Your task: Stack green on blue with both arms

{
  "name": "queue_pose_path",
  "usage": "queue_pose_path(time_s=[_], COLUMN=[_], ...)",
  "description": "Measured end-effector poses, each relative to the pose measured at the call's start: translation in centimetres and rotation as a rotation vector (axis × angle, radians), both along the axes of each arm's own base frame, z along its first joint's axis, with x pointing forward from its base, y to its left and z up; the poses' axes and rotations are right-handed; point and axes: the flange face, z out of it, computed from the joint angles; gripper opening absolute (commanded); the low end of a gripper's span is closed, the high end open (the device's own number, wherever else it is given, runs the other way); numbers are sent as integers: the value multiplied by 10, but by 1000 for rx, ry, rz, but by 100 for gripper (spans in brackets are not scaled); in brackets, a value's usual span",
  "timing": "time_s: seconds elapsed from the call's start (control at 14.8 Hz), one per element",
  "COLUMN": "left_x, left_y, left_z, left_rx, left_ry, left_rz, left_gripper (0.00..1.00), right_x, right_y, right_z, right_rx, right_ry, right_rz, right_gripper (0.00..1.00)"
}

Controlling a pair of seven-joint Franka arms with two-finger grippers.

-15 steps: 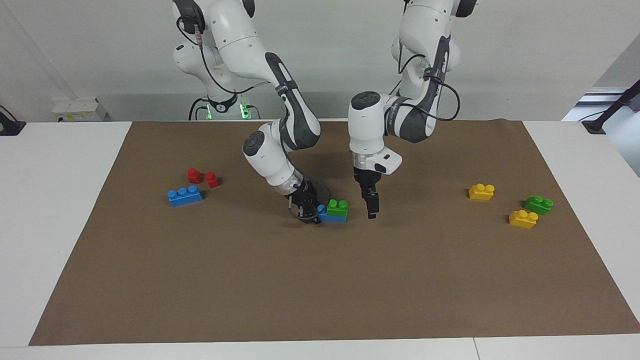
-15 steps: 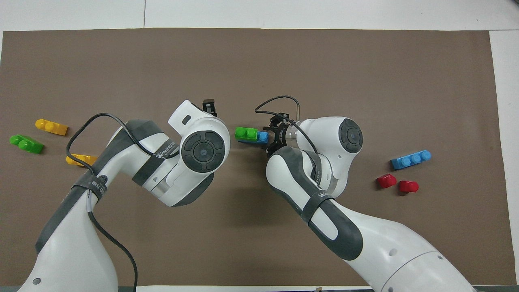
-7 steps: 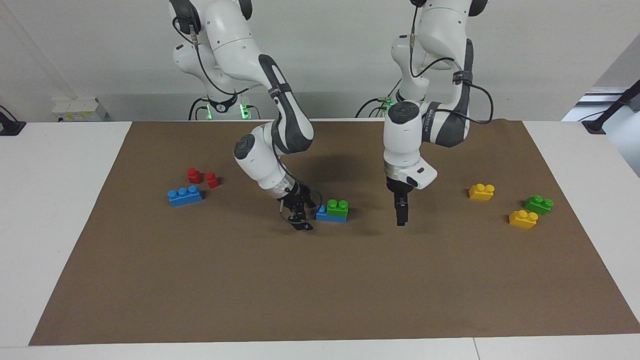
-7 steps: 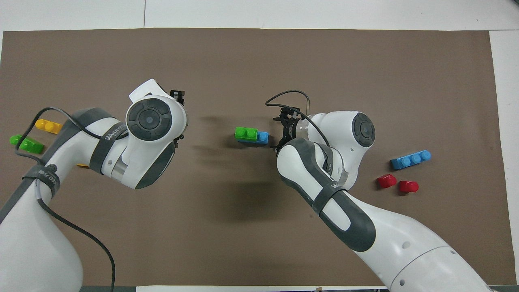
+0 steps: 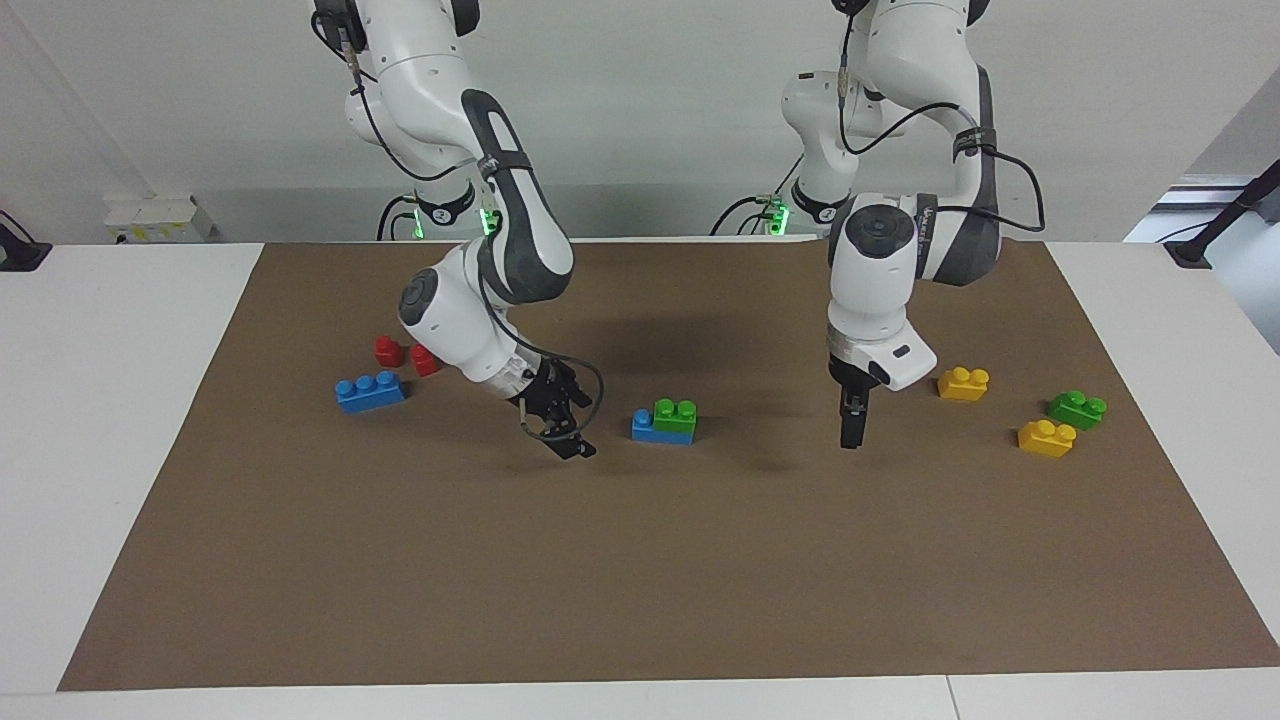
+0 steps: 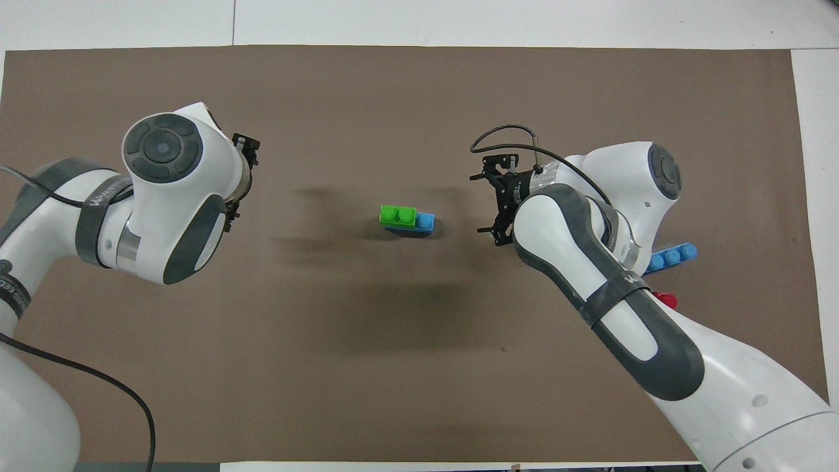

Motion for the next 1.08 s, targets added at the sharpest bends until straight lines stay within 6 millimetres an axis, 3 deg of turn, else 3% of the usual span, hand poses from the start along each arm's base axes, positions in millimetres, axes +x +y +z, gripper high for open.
queue_pose_path(time_s=[0.2, 0.54, 0.81, 1.08], left_x=[8, 12, 9, -11], left_y=[40, 108, 143, 154], left_z=[24, 67, 95, 133], left_rx=[-9, 6, 11, -19], left_ry=[73, 183, 256, 281], left_rz=[-138, -449, -731, -894], left_gripper=[100, 100, 100, 100], right_x=[5, 1, -15, -38], right_y=[-36, -103, -132, -150], right_z=[39, 124, 197, 250], right_rx=[-112, -197, -327, -457], right_ry=[-47, -147, -245, -326], right_rz=[229, 623, 932, 1175], right_gripper=[100, 100, 100, 100])
